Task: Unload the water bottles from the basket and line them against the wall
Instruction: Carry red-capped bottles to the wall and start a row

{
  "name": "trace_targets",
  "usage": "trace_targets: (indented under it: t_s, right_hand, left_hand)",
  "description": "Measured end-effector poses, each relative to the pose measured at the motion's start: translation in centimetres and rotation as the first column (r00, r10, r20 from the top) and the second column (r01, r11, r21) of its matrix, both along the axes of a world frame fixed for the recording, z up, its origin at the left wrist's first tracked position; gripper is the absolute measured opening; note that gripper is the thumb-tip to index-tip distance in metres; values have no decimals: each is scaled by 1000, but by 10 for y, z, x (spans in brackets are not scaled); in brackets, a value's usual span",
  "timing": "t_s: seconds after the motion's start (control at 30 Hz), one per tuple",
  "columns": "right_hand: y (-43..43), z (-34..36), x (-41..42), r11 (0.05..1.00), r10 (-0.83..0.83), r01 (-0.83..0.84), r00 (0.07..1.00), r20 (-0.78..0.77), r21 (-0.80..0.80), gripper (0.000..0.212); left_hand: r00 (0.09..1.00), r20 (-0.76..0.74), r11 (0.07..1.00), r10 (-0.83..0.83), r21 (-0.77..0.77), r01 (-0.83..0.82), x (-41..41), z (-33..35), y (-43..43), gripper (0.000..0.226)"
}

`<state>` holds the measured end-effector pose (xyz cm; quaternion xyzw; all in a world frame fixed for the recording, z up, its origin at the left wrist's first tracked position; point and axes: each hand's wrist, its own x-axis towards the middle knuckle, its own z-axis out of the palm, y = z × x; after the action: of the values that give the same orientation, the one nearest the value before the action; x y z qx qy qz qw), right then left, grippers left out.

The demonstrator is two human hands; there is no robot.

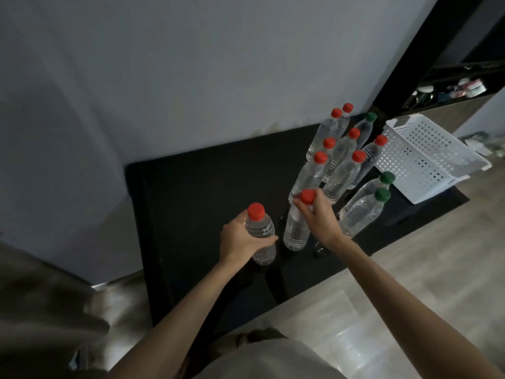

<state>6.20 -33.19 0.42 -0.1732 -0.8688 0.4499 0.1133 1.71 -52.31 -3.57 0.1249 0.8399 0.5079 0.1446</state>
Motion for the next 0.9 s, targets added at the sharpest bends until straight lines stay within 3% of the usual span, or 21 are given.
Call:
trace_targets:
  t_s: [0.33, 0.6, 0.77, 0.9]
  right_hand:
    - [-124, -19, -32, 967, 226, -224, 974, 5, -124, 19]
    - [-159, -25, -37, 944, 315, -312, 949, 11, -109, 20]
    - [-155, -32, -37, 957, 277, -276, 961, 1, -94, 46]
    - [-159, -37, -40, 963, 250, -253, 967, -37, -90, 62]
  left_hand:
    - [977, -68, 975, 202, -83, -207, -23, -8, -134, 66]
    - [970, -17, 970, 243, -28, -243, -15, -32, -167, 67]
    - [982, 35, 978, 183, 91, -186, -7, -44, -164, 72]
    - [966, 9, 946, 260, 200, -256, 1, -54, -159, 77]
